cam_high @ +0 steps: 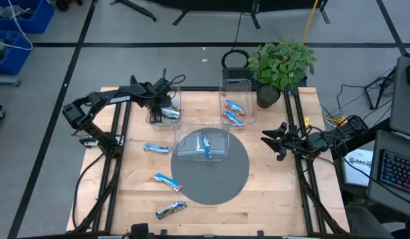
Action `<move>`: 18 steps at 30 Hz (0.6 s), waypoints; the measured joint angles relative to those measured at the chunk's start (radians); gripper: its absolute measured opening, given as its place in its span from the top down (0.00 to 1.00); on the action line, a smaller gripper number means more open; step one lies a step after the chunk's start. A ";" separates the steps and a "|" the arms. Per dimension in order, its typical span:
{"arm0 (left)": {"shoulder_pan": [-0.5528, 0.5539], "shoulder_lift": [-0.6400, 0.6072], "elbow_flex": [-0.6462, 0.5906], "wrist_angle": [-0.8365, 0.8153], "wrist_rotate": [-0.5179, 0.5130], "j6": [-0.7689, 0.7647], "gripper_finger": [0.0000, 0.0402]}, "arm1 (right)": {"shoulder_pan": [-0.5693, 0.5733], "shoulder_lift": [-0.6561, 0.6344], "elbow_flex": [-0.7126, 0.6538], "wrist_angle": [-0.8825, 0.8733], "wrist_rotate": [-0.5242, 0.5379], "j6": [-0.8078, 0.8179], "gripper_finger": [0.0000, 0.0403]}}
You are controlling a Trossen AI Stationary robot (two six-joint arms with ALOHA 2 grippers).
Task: Pick and place Granola Bars by type
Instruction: Put the yellow granola bar into the top left transparent bin, then put the blue granola bar into the bottom transparent bin
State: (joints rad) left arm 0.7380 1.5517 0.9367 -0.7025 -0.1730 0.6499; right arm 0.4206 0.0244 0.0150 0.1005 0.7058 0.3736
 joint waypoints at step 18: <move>-0.067 -0.162 0.132 -0.079 0.006 -0.010 0.37 | 0.000 0.000 0.000 0.000 0.000 0.000 0.58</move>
State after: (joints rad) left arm 0.6712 1.3899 1.0688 -0.7818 -0.1665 0.6400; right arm 0.4204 0.0242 0.0149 0.1005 0.7055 0.3737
